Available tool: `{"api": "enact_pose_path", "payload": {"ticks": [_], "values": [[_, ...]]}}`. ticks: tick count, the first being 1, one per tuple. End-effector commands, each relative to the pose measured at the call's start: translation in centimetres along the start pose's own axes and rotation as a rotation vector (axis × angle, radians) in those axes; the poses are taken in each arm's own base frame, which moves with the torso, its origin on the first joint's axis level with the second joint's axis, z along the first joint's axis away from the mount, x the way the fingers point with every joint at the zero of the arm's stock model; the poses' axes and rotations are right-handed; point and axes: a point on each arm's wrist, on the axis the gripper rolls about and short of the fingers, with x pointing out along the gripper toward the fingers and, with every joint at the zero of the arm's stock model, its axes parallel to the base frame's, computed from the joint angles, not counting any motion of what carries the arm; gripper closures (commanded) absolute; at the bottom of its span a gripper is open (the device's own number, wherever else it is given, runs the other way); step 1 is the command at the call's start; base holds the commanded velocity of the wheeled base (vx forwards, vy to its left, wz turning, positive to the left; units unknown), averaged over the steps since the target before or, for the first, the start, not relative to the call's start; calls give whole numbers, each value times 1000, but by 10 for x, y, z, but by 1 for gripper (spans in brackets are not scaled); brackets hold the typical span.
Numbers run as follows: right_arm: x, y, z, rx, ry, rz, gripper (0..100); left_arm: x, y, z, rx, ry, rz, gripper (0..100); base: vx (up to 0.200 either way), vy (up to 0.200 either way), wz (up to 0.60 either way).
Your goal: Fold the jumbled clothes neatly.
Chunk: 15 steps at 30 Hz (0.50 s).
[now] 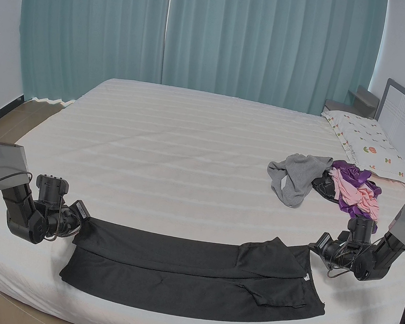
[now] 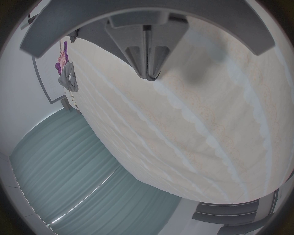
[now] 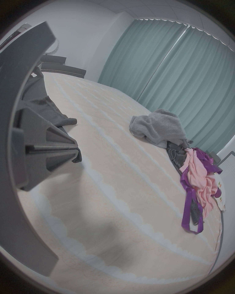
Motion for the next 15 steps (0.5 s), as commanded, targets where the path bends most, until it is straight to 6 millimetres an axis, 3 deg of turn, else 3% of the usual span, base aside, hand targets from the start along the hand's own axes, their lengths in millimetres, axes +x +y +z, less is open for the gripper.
{"api": "enact_pose_path", "payload": {"ticks": [1,15], "values": [[-3,1,0,-7,-16,15,100,0,0,1,-1,-3,-1,100,0,0,0],[5,-9,-6,-3,-7,0,100,2,3,2,-3,-5,5,100,0,0,0]]}}
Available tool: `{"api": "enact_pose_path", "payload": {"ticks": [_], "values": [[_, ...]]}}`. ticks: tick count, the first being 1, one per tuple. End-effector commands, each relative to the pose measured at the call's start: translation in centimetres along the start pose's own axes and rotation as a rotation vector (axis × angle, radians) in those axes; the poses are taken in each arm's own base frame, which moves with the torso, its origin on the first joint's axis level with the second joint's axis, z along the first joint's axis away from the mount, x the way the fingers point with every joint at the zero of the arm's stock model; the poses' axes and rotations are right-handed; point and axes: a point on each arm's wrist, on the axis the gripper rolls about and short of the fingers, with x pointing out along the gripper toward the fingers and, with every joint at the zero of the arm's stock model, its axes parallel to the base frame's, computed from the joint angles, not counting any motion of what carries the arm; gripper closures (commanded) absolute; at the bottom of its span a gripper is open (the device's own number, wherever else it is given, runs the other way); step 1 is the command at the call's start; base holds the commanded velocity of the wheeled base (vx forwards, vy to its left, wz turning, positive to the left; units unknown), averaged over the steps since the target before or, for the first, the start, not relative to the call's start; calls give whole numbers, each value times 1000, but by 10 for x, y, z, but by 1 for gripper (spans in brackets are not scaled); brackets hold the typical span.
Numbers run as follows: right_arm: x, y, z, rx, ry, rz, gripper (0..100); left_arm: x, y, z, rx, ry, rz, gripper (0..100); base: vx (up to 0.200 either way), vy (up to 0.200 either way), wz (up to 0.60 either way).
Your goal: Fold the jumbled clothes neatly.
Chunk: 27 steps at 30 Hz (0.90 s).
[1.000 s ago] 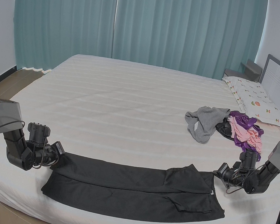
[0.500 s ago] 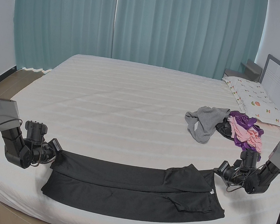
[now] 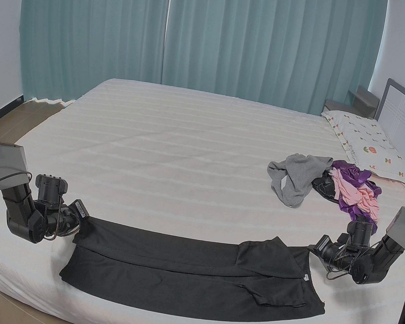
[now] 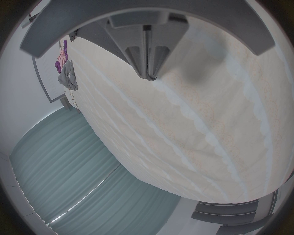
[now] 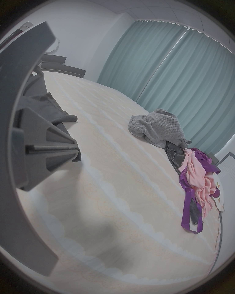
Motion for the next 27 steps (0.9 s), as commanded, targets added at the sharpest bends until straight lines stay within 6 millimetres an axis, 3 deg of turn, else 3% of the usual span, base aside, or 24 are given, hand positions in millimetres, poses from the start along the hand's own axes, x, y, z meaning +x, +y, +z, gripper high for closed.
{"api": "enact_pose_path", "payload": {"ticks": [1,2,3,7,10,13,19,21,27], "values": [[1,-3,-3,2,11,-9,100,0,1,-2,-1,6,5,100,0,0,0],[1,-3,-4,0,14,-8,100,-1,1,-2,0,8,5,0,0,0,0],[1,-3,-4,0,14,-8,0,-1,1,-1,-1,7,4,0,0,0,0],[-4,1,1,2,-4,6,0,-1,1,-1,-1,6,3,0,0,0,0],[-26,9,18,17,-48,35,0,-1,2,-1,-8,7,3,0,0,0,0],[-40,16,18,21,-31,76,0,-4,4,2,-20,8,3,0,0,0,0],[-55,32,9,-22,6,149,0,-16,1,12,-137,1,-32,0,0,0,0],[-58,43,4,-63,32,181,0,-29,4,19,-185,40,-80,0,0,0,0],[-42,49,-23,-173,160,177,0,-36,6,20,-191,75,-111,0,0,0,0]]}}
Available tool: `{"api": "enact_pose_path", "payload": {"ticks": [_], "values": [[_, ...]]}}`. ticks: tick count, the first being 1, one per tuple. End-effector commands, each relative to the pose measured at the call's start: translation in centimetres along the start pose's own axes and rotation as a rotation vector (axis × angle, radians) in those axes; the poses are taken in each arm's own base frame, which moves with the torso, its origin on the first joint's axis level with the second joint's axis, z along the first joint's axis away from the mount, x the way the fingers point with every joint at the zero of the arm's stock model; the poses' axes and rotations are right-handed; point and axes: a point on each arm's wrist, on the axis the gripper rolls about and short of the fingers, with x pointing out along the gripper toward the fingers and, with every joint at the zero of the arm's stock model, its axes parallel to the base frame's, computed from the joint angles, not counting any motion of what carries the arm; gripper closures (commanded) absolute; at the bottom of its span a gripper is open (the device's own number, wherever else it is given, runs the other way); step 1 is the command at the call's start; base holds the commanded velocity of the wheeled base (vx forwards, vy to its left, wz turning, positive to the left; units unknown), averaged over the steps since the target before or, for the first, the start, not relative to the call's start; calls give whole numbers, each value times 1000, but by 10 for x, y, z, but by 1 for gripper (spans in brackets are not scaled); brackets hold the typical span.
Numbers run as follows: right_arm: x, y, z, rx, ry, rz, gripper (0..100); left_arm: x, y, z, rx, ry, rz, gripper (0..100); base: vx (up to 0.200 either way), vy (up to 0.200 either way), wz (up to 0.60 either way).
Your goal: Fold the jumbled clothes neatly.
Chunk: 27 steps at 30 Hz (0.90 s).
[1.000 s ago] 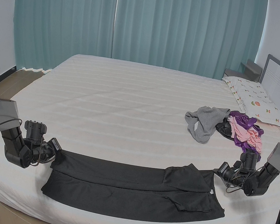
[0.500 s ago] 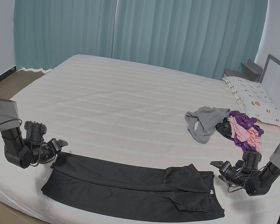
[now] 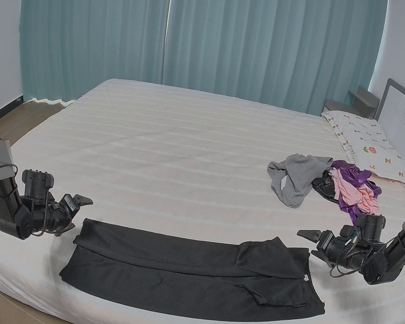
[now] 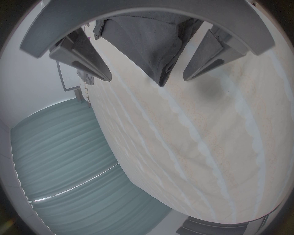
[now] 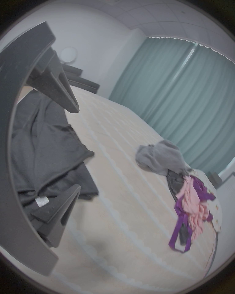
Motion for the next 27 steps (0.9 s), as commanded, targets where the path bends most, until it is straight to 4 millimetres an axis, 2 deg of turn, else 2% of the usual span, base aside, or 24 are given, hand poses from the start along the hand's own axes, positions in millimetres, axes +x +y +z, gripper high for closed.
{"api": "enact_pose_path", "payload": {"ticks": [1,5,20,21,27], "values": [[14,8,-19,-66,95,9,0,-10,-2,5,-5,-10,-15,0,0,0,0],[28,1,-31,-124,142,0,0,-10,-2,5,-2,-11,-14,0,0,0,0],[46,-7,-27,-132,167,-22,0,-9,-2,4,4,-9,-13,0,0,0,0],[47,-10,-29,-130,177,-26,100,-9,-2,4,4,-10,-14,0,0,0,0],[46,-15,-29,-154,175,-42,100,-9,-3,3,7,-10,-13,0,0,0,0]]}}
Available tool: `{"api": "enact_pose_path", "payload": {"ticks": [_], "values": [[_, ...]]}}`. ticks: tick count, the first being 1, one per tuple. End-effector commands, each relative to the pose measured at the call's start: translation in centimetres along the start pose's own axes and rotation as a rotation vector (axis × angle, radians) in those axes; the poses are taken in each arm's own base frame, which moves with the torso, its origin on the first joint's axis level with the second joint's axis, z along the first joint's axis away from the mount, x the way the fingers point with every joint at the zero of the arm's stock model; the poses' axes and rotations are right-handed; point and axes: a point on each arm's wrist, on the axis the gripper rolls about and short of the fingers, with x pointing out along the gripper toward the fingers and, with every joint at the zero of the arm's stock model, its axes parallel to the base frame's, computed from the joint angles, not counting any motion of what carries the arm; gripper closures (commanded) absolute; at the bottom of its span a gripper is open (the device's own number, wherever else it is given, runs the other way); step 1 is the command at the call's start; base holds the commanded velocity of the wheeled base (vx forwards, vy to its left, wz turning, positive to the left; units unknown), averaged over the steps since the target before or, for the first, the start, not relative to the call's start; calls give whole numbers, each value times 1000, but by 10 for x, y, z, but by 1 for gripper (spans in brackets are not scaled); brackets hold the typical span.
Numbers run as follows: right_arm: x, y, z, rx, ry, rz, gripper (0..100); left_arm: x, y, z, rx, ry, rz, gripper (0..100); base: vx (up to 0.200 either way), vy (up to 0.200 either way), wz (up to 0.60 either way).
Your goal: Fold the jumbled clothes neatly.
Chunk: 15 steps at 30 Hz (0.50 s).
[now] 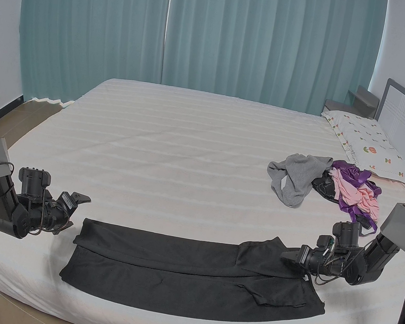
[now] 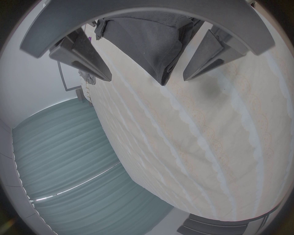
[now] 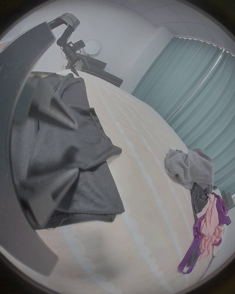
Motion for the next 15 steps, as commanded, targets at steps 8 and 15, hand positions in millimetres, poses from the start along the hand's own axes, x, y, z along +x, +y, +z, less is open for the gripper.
{"api": "enact_pose_path", "payload": {"ticks": [8,15], "values": [[-5,-5,-2,-10,-2,-15,100,0,0,0,1,-1,0,0,0,0,0],[-21,-1,-4,-6,-7,-16,100,0,-1,1,2,-2,-3,0,0,0,0]]}}
